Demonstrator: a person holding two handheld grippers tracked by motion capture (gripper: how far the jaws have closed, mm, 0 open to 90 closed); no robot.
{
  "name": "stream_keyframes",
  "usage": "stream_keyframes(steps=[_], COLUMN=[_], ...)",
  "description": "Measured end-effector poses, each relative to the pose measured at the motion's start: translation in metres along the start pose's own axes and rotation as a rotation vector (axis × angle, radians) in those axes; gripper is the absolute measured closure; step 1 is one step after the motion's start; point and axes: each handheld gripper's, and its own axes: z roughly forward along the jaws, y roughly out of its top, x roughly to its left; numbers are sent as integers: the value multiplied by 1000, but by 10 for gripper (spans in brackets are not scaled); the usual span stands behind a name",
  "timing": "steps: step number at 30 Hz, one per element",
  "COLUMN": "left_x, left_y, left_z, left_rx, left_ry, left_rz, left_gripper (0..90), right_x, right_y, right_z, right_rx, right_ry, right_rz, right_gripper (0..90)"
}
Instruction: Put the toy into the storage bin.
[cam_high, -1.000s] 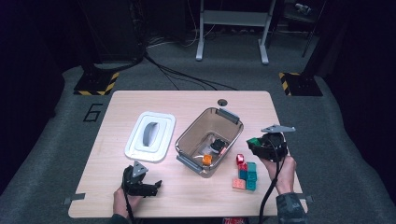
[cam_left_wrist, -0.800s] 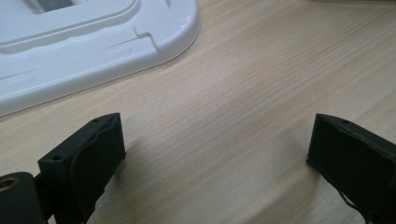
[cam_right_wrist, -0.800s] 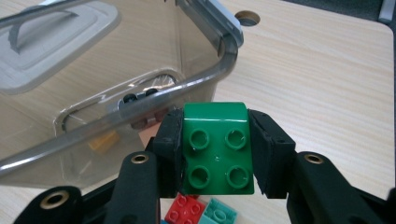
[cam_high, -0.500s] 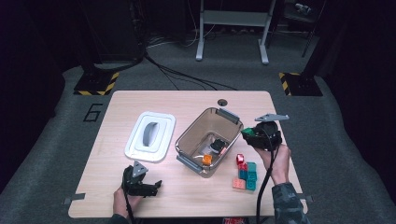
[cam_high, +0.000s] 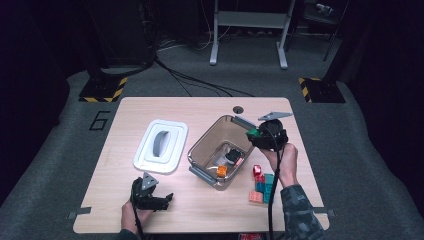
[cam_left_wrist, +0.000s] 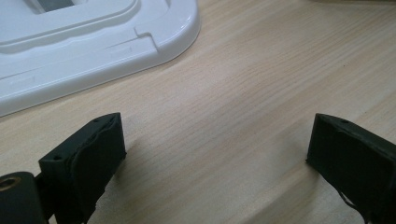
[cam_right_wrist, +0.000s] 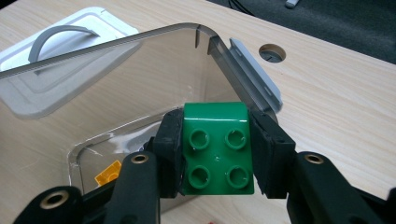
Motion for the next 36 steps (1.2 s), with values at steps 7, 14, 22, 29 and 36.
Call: stream_keyframes(steps=[7,14,22,29,36], left_x=[0,0,0,0,0], left_y=[0,0,0,0,0], left_z=[0,0,0,0,0], left_rx=[0,0,0,0,-1], left_ry=[0,0,1,1,1], left_rz=[-1,0,0,0,0], left_gripper=[41,41,42,41,41], right_x=[4,7,6,9,11], right_y=[8,8,2,2,0], right_z=[22,38,45,48,43], right_rx=[45,90,121,137,133], right_ry=[17,20,5,-21,-24], right_rz=[-16,-21,-34,-38,-35], right_gripper=[587,587,585,578,501])
